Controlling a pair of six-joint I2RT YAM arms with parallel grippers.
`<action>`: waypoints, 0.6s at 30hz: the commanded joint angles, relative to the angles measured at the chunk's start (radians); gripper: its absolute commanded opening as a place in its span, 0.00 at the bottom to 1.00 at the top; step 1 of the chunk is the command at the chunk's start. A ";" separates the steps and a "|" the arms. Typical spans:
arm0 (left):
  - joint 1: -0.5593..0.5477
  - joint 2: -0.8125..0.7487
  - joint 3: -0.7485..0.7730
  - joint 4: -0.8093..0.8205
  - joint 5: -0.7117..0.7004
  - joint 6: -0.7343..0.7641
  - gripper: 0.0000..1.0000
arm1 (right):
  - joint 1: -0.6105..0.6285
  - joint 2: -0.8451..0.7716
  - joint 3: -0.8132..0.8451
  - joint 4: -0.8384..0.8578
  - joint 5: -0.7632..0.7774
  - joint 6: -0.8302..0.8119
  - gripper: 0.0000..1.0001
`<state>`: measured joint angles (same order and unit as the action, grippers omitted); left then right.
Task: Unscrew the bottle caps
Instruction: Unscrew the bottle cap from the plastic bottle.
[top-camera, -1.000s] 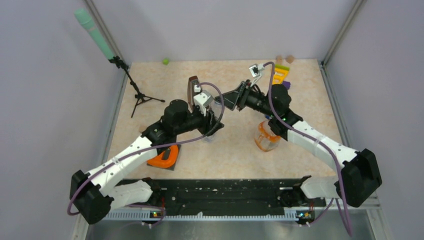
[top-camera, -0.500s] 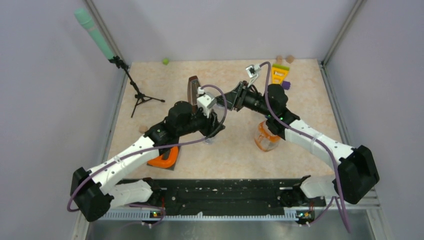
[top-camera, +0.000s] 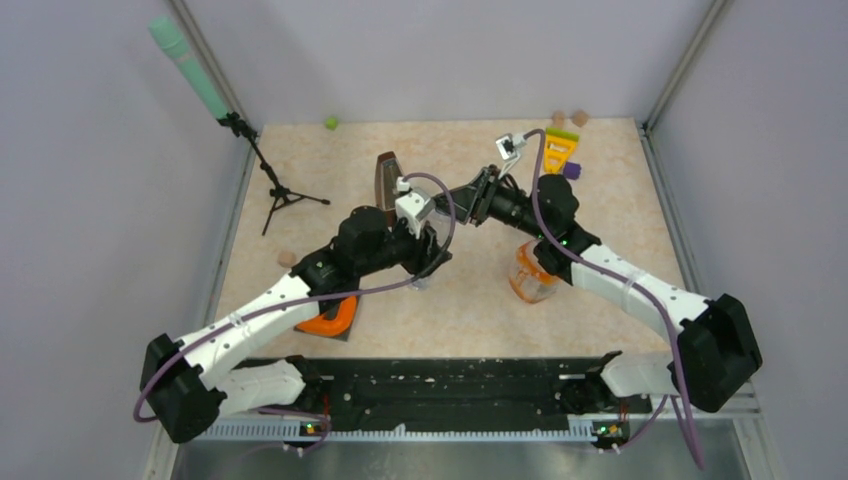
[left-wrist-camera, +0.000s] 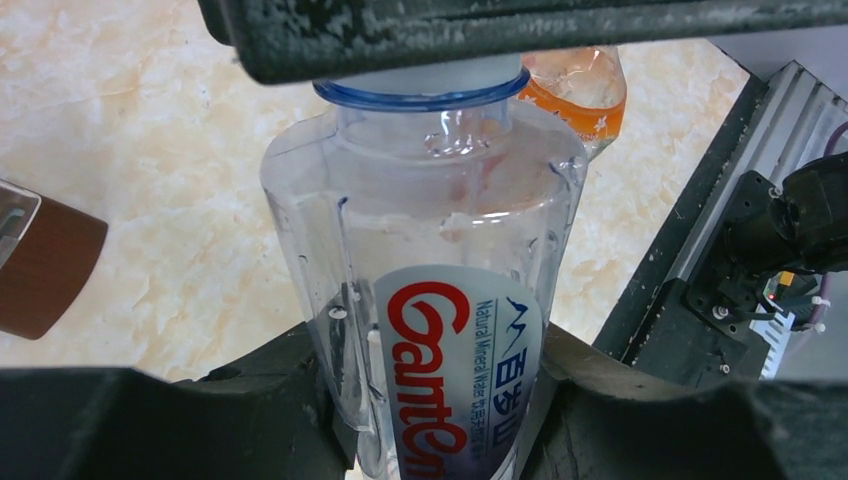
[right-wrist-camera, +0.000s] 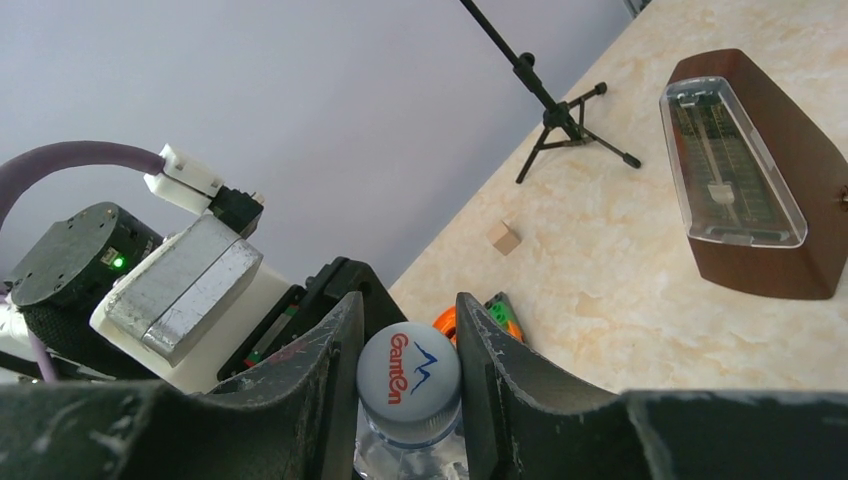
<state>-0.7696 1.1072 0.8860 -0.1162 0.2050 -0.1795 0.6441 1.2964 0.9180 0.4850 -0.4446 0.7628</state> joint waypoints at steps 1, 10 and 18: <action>0.000 -0.069 -0.011 0.156 -0.048 -0.015 0.09 | 0.005 -0.046 -0.027 -0.005 0.012 -0.005 0.00; 0.005 -0.105 -0.035 0.151 -0.079 -0.021 0.00 | 0.005 -0.076 -0.095 0.069 0.046 0.047 0.00; 0.017 -0.134 -0.062 0.159 0.005 -0.025 0.00 | 0.006 -0.057 -0.099 0.104 -0.048 0.020 0.00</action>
<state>-0.7837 1.0298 0.8234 -0.0742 0.2077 -0.1841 0.6514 1.2480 0.8375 0.5694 -0.4259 0.8150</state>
